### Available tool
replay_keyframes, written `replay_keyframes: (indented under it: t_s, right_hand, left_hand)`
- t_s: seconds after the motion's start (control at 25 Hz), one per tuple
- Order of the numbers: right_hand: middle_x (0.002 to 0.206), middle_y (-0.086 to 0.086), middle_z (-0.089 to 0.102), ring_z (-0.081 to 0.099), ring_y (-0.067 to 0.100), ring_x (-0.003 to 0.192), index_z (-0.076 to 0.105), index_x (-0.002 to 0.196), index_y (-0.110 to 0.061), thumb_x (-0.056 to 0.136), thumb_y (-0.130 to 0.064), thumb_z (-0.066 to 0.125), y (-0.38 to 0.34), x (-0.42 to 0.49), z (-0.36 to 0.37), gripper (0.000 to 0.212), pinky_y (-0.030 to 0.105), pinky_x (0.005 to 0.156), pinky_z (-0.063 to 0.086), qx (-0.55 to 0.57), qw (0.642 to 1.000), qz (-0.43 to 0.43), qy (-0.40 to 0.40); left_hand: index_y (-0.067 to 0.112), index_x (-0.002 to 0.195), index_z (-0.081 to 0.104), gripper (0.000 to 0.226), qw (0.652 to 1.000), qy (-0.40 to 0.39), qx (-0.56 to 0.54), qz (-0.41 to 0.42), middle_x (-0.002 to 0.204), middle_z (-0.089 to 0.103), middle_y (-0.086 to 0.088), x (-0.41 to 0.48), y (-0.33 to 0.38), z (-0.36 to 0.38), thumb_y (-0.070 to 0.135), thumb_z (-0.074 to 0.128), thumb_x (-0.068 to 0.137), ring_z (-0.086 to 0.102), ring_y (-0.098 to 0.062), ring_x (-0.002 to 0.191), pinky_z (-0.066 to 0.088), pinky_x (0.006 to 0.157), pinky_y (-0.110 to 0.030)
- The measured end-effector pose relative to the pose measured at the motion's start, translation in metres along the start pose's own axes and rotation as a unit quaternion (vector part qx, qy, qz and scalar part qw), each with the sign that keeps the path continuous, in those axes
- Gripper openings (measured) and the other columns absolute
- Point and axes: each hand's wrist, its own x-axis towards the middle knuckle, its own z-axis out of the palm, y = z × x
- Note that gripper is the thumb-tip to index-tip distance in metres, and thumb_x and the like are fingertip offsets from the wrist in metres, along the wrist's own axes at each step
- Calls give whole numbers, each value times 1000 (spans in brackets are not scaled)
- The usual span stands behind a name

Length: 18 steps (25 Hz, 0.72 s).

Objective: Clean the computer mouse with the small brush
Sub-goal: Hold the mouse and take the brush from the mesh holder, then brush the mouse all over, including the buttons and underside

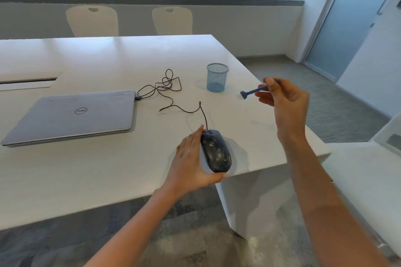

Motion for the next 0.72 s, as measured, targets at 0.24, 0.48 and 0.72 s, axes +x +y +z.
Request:
replay_keyframes:
  t_s: [0.24, 0.48, 0.72]
  right_hand:
    - [84, 0, 79, 77, 20, 75, 75, 98, -13, 95, -20, 66, -19, -124, -36, 12, 25, 70, 61, 17, 996, 65, 62]
    - [93, -1, 79, 77, 19, 89, 72, 108, -17, 89, -20, 66, -31, -214, -58, 20, 26, 83, 60, 34, 987, 77, 138]
    - [94, -4, 80, 77, 15, 86, 75, 102, -23, 93, -15, 66, -36, -254, -71, 15, 24, 80, 60, -11, 981, 108, 161]
  left_hand:
    - [22, 157, 15, 128, 999, -17, -32, 28, 151, 35, 10, -41, 5, 2, 65, 83, 57, 31, -6, 136, 25, 110, -27]
    - [29, 155, 13, 126, 998, -41, -49, 30, 153, 30, 12, -75, 13, 12, 71, 77, 56, 28, -8, 139, 29, 113, -33]
    - [19, 157, 14, 126, 995, -70, -59, 39, 154, 32, 3, -94, 21, 21, 60, 85, 61, 30, -16, 142, 31, 116, -46]
